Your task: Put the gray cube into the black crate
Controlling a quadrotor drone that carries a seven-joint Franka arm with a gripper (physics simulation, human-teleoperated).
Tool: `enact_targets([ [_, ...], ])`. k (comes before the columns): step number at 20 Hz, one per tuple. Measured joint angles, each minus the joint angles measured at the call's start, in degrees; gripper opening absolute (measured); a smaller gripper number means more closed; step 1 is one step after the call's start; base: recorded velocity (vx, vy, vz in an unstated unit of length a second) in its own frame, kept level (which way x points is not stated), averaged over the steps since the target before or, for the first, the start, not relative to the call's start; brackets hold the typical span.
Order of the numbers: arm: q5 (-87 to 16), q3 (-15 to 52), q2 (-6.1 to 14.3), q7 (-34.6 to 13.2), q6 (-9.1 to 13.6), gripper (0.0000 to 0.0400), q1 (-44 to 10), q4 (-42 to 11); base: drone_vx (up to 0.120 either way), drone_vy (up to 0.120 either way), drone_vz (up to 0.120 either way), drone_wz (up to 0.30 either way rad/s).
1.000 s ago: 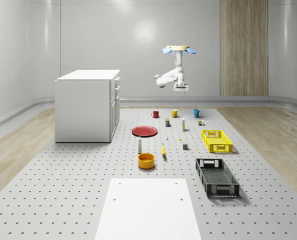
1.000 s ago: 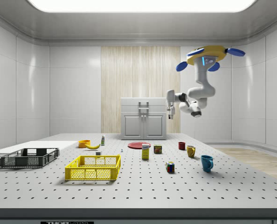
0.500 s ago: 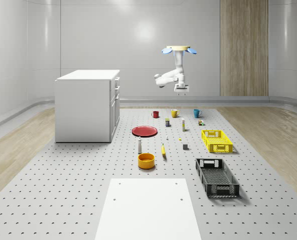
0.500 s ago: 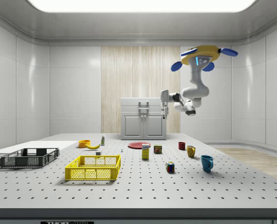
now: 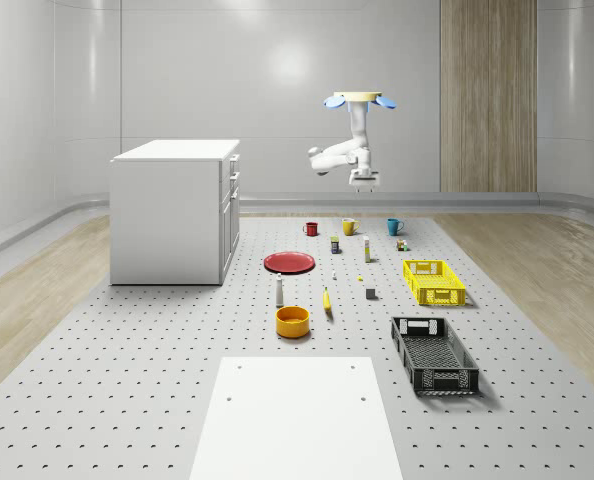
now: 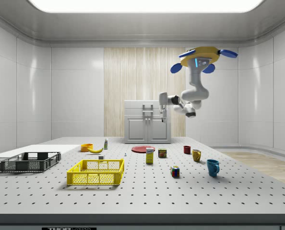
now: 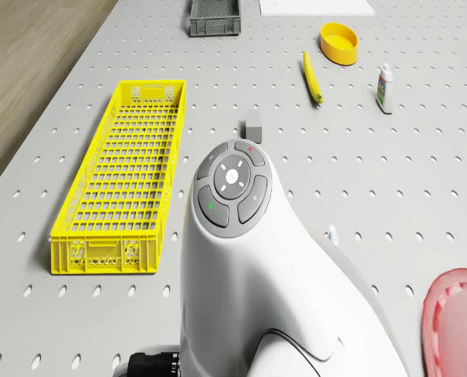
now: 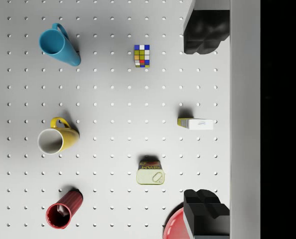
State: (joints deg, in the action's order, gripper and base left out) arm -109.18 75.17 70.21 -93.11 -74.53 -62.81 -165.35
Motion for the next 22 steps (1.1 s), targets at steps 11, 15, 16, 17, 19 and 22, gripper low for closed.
enact_targets([
  [11, 1.32, 0.7, 2.68, -0.74, -2.48, 0.04, -0.79, 0.17, 0.12, 0.0, 0.0, 0.0],
  [15, 1.76, 0.92, 3.59, -0.98, -3.33, 0.04, -1.05, 0.23, 0.12, 0.0, 0.0, 0.0],
  [16, 1.86, 0.98, 3.82, -1.03, -3.53, 0.04, -1.11, 0.24, 0.12, 0.0, 0.0, 0.0],
  [17, 1.97, 1.03, 4.04, -1.09, -3.74, 0.04, -1.17, 0.26, 0.12, 0.0, 0.0, 0.0],
  [19, 2.17, 1.13, 4.47, -1.2, -4.14, 0.04, -1.29, 0.28, 0.12, 0.0, 0.0, 0.0],
  [22, 2.47, 1.28, 5.1, -1.35, -4.73, 0.04, -1.46, 0.32, 0.12, 0.0, 0.0, 0.0],
])
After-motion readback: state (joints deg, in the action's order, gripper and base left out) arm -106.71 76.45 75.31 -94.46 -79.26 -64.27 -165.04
